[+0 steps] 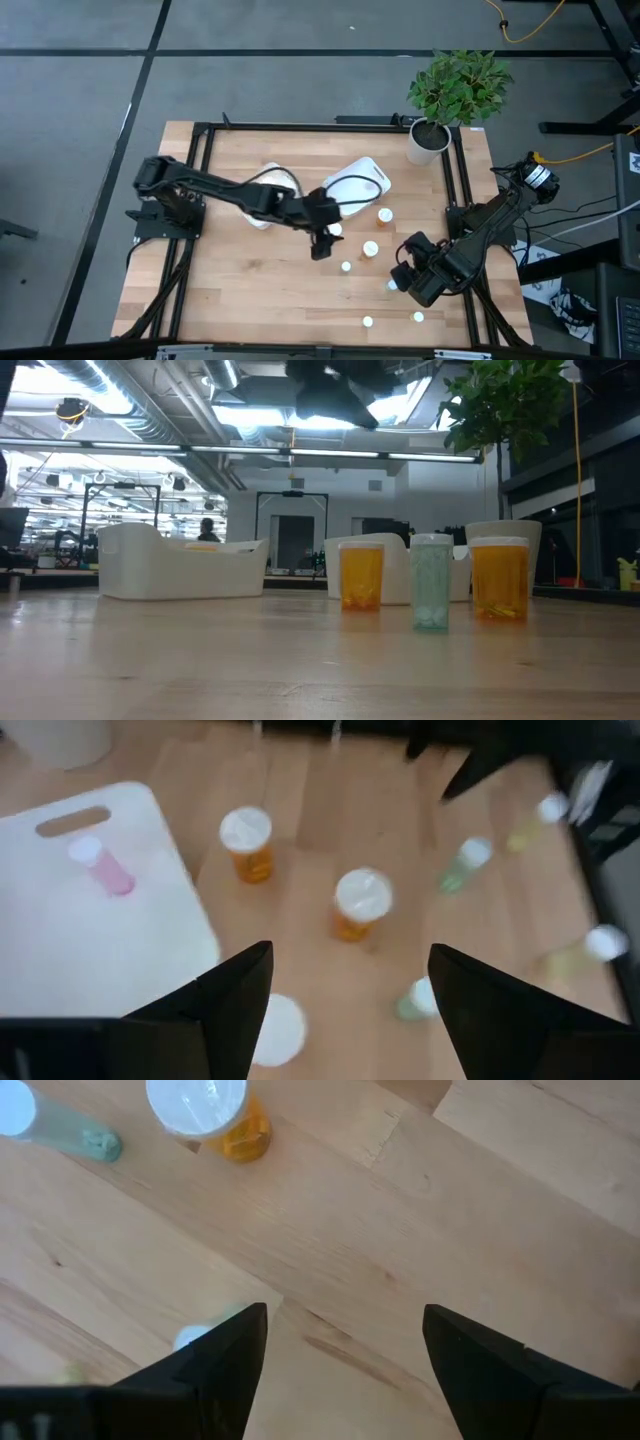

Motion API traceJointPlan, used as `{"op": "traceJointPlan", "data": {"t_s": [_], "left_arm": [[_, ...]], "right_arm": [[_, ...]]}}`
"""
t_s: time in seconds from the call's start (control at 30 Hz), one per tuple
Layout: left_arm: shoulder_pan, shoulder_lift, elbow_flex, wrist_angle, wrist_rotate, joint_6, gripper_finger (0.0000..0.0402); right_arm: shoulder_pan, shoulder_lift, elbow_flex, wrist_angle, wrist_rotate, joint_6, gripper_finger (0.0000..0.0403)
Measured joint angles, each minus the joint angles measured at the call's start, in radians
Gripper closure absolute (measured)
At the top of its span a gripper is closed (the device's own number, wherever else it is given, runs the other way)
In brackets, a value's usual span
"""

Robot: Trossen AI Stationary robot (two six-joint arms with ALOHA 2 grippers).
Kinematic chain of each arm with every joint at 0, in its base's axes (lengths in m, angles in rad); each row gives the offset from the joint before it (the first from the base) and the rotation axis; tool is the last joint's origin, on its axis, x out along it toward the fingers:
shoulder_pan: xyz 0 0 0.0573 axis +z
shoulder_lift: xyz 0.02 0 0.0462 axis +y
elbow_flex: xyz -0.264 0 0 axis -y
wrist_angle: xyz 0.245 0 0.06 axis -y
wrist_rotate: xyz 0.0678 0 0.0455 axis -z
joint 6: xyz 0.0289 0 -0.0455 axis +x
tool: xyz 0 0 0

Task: Pick and place medicine bottles into bin by pill shape (circle, oval)
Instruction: Put the orange capsule bottle into the left white bin

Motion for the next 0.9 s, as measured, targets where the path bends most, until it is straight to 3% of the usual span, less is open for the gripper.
{"op": "traceJointPlan", "data": {"t_s": [0.2, 0.63, 0.9], "left_arm": [[0.014, 0.086, 0.091, -0.066, 0.000, 0.061, 0.0140], [0.013, 0.106, 0.091, -0.109, 0.072, 0.173, 0.0132], [0.014, 0.102, 0.091, -0.099, -0.038, 0.174, 0.0135]], "right_arm": [[0.000, 0.000, 0.000, 0.001, -0.002, -0.001, 0.0133], [0.000, 0.000, 0.000, 0.005, -0.001, -0.001, 0.0133], [0.000, 0.000, 0.000, 0.006, 0.001, -0.001, 0.0133]]}}
